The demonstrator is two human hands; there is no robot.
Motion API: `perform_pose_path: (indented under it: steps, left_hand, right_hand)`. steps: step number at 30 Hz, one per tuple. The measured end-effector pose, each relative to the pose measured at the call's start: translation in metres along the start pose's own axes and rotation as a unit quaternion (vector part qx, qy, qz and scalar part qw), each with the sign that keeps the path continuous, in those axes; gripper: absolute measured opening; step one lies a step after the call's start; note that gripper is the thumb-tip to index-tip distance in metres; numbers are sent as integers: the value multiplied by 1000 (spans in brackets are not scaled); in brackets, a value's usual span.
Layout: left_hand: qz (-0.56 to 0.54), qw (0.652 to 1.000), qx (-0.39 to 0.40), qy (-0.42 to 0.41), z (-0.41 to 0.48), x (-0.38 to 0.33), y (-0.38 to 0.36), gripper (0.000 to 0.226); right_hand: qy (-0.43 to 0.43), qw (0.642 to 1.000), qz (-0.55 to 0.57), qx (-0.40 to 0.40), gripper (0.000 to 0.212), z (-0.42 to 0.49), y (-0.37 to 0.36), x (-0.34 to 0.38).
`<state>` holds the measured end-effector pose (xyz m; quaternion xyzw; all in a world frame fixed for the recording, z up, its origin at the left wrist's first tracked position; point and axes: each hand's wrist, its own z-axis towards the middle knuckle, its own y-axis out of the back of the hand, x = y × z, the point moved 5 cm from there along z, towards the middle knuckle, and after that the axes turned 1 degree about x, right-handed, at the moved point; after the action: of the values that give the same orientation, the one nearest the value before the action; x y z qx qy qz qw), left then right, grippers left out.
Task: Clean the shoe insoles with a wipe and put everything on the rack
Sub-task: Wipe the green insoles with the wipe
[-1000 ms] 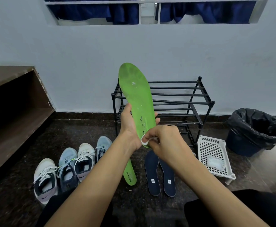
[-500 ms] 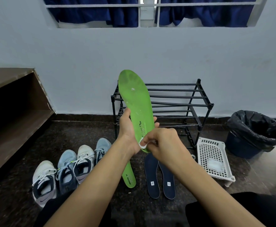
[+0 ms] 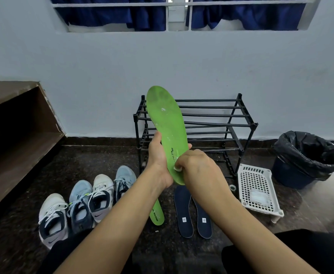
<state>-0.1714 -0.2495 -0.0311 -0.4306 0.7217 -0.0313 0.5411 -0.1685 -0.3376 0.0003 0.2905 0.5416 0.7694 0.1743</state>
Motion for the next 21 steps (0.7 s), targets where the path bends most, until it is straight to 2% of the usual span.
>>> perform_pose_path:
  steps: [6, 13, 21]
  left_hand:
    - [-7, 1000, 2, -12, 0, -9, 4, 69]
    - [-15, 1000, -7, -12, 0, -2, 5, 72]
    - [3, 1000, 0, -13, -3, -5, 5, 67]
  right_hand:
    - [-27, 998, 11, 51, 27, -7, -5, 0]
    - [-18, 1000, 5, 6, 21, -3, -4, 2]
    - [-27, 1000, -2, -7, 24, 1, -4, 3]
